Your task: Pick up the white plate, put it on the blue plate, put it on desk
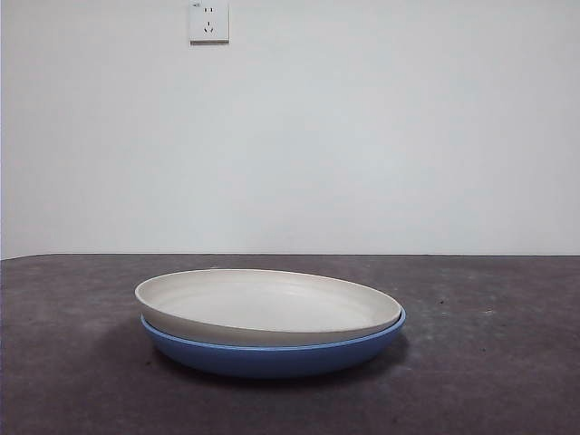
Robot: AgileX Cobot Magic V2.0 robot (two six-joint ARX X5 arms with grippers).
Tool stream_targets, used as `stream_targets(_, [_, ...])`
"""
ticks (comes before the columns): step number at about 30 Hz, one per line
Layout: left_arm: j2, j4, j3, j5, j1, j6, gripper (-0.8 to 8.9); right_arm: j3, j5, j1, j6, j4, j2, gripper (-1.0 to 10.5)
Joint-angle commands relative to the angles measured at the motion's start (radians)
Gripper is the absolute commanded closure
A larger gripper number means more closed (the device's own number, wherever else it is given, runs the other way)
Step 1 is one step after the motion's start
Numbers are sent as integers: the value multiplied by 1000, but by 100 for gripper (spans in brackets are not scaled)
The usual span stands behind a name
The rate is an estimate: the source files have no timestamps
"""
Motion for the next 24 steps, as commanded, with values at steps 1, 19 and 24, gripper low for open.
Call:
stream_targets(1, [-36, 21, -50, -10, 2, -20, 786, 17, 3, 5, 6, 15, 5, 917])
stream_targets(19, [-136, 66, -145, -12, 11, -46, 786, 17, 3, 5, 6, 15, 5, 917])
stream_targets(24, [-136, 66, -145, -12, 11, -46, 786, 17, 3, 5, 6, 15, 5, 917])
